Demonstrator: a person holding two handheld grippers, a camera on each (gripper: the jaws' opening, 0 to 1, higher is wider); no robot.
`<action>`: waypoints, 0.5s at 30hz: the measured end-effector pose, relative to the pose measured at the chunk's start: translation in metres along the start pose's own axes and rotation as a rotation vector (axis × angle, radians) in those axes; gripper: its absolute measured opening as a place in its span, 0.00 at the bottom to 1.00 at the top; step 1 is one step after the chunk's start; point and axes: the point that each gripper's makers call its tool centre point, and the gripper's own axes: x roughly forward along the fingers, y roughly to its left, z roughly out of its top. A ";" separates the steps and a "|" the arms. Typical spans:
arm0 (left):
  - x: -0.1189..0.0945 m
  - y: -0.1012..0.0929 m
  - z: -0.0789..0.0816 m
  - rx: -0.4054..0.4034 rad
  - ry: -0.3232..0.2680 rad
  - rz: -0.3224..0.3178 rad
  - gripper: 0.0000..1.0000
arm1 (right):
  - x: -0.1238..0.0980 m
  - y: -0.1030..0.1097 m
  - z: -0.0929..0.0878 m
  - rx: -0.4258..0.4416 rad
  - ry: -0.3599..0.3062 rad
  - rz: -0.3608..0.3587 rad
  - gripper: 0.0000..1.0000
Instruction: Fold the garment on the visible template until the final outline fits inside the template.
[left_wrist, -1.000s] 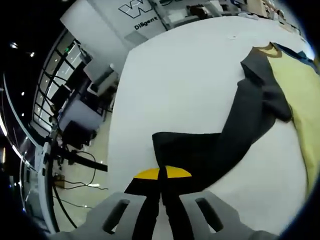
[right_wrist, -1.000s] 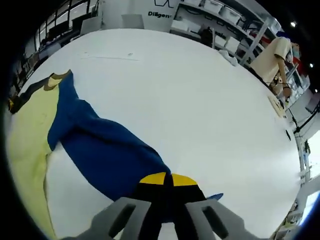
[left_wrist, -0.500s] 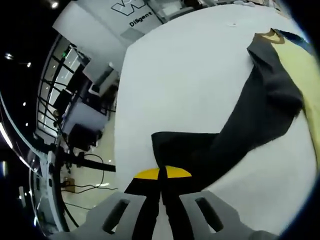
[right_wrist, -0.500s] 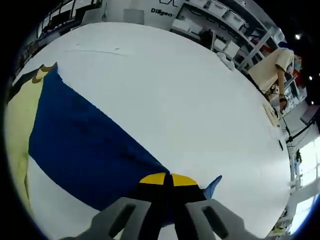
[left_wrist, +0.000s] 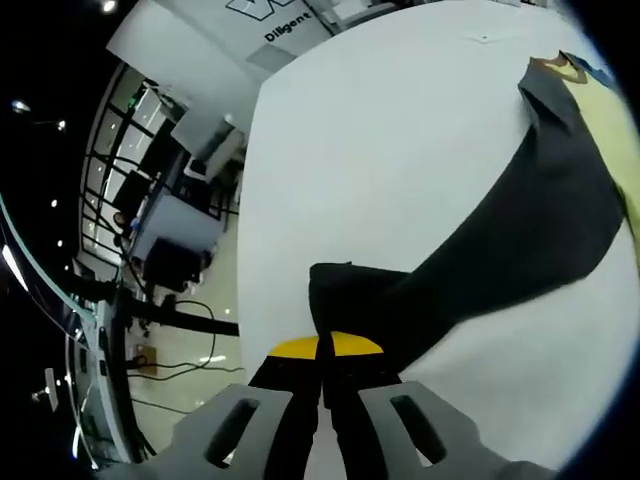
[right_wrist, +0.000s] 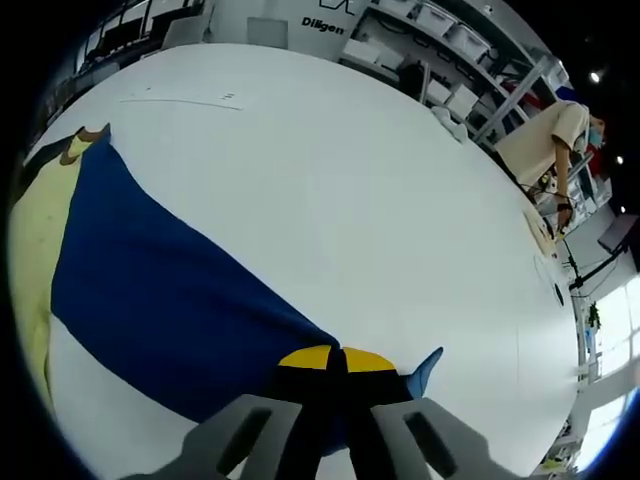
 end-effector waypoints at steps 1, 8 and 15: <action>0.000 0.001 0.000 0.006 0.002 0.004 0.00 | 0.001 -0.001 0.000 -0.001 -0.001 0.002 0.00; 0.002 0.004 0.002 0.024 0.021 0.032 0.00 | -0.002 -0.001 -0.003 0.017 -0.003 0.008 0.00; 0.001 0.004 -0.001 0.045 0.040 0.045 0.00 | -0.004 -0.006 -0.008 0.018 -0.003 -0.007 0.00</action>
